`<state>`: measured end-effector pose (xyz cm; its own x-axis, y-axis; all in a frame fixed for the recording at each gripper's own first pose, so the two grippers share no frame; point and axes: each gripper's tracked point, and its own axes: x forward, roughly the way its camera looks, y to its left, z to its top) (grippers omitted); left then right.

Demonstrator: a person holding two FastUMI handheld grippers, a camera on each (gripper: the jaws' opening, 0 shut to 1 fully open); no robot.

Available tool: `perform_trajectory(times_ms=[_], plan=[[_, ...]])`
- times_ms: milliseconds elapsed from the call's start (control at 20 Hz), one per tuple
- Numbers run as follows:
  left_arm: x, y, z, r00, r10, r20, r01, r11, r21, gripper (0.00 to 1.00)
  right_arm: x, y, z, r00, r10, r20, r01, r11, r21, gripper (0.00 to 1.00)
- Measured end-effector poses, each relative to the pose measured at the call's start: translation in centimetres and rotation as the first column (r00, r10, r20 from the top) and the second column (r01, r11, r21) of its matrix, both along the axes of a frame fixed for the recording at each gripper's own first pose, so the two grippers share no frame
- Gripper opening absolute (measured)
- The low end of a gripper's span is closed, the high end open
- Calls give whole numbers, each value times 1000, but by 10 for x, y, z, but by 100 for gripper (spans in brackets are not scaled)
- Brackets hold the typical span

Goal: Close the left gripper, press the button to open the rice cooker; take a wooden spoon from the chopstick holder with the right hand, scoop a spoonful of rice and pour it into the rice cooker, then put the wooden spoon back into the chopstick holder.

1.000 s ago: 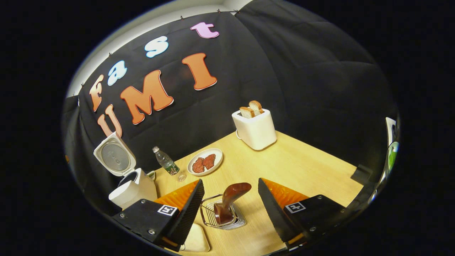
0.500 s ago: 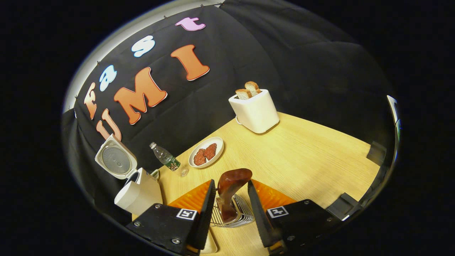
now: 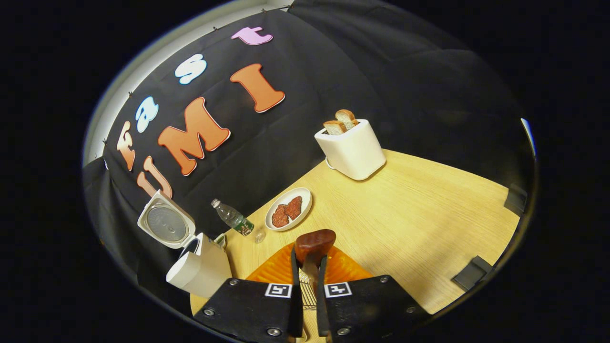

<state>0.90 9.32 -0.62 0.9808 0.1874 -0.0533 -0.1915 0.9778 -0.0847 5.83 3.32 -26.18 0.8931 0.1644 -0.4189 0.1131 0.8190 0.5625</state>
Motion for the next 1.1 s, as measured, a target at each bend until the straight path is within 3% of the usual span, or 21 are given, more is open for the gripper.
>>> perform_trajectory(times_ms=[150, 450, 650, 900, 1100], plan=[[-2, 1, 2, 1000, -4, 6, 4, 1000, 9, 100, 1, 6, 17, 1000, 2, 22, -1, 999, -53, 4], [-3, 0, 11, 999, -29, 31, 28, 999, 35, 100, -14, 13, 85, 991, 26, 128, -3, 984, -179, 3], [-2, -2, 12, 998, -51, 38, 50, 998, 32, 100, -36, 42, 122, 981, 85, 174, -50, 980, -194, 4], [2, -1, 10, 997, -73, 39, 71, 997, 33, 98, -63, 101, 132, 964, 182, 194, -160, 979, -123, 3], [3, -1, 7, 996, -86, 34, 84, 996, 43, 100, -81, 139, 107, 955, 249, 163, -219, 958, -184, 3]])
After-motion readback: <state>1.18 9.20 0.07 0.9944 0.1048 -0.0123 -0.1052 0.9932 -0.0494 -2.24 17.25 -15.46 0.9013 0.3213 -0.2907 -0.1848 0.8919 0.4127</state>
